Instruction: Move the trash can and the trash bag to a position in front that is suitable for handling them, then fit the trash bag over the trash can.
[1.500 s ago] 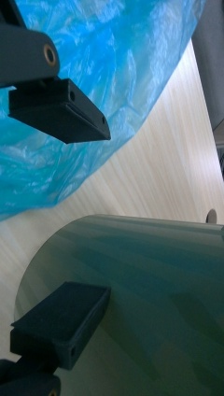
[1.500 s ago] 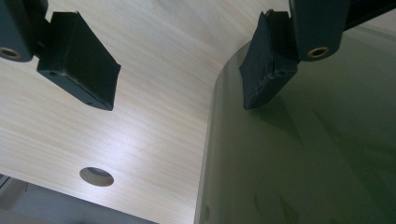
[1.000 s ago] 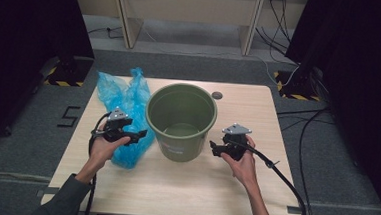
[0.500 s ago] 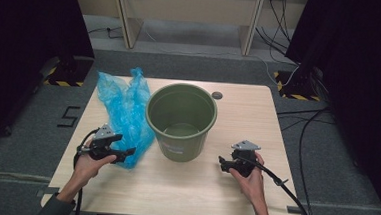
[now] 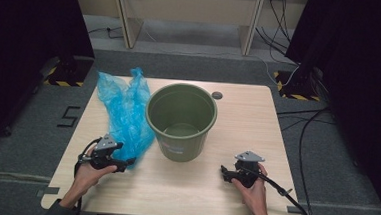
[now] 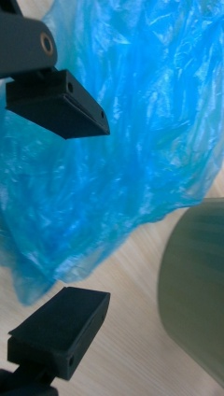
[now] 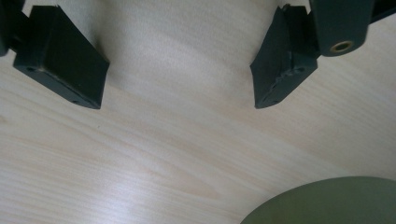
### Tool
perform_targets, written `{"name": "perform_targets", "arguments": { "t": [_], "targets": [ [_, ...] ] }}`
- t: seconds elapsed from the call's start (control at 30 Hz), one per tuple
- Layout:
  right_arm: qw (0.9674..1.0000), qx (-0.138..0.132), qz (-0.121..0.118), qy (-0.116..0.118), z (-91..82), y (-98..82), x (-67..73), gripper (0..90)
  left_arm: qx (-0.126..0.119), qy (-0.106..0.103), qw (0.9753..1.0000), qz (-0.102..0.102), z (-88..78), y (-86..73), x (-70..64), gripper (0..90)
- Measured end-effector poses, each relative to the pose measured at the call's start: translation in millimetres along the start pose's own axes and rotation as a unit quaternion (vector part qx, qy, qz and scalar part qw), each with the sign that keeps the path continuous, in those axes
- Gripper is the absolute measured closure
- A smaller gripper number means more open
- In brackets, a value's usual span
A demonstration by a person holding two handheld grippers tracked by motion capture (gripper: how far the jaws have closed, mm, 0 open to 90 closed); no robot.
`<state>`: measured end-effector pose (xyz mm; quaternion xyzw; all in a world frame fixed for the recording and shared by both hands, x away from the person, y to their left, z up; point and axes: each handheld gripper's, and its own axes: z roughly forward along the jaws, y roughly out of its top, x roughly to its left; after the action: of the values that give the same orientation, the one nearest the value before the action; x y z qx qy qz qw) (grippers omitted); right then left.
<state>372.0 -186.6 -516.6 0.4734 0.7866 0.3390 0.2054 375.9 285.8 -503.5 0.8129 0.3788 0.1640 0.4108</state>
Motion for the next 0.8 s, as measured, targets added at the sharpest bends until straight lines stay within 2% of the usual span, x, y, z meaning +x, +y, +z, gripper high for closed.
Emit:
{"name": "perform_targets", "arguments": {
  "t": [0.1, 0.23, 0.4, 0.6, 0.7, 0.8],
  "targets": [
    [1.0000, 0.002, -0.002, 0.002, -2.9, -3.0, 1.1, 16.5, 0.008, -0.002, 0.9999, 0.008, 2.6, -5.3, -1.2, 16.0],
    [1.0000, 0.002, -0.002, 0.002, -3.8, -3.9, 1.8, 16.3, 0.014, -0.003, 0.9999, 0.008, 6.8, -10.0, -0.9, 15.9],
    [1.0000, 0.002, -0.004, 0.002, -3.6, -3.9, 1.7, 16.0, 0.032, 0.011, 0.9993, 0.016, 11.3, -14.7, -0.2, 16.5],
    [1.0000, 0.002, -0.005, 0.002, -3.6, -3.8, 1.6, 15.9, 0.029, 0.008, 0.9995, 0.011, 11.0, -16.1, 2.8, 25.7],
    [1.0000, 0.002, -0.004, 0.002, -3.6, -3.9, 1.7, 15.9, 0.020, 0.004, 0.9997, 0.016, 9.5, -16.7, 3.7, 40.6],
    [1.0000, 0.002, -0.005, 0.002, -3.6, -3.9, 1.6, 15.8, 0.018, -0.003, 0.9995, 0.026, 8.7, -16.9, 2.4, 49.9]
  ]
}}
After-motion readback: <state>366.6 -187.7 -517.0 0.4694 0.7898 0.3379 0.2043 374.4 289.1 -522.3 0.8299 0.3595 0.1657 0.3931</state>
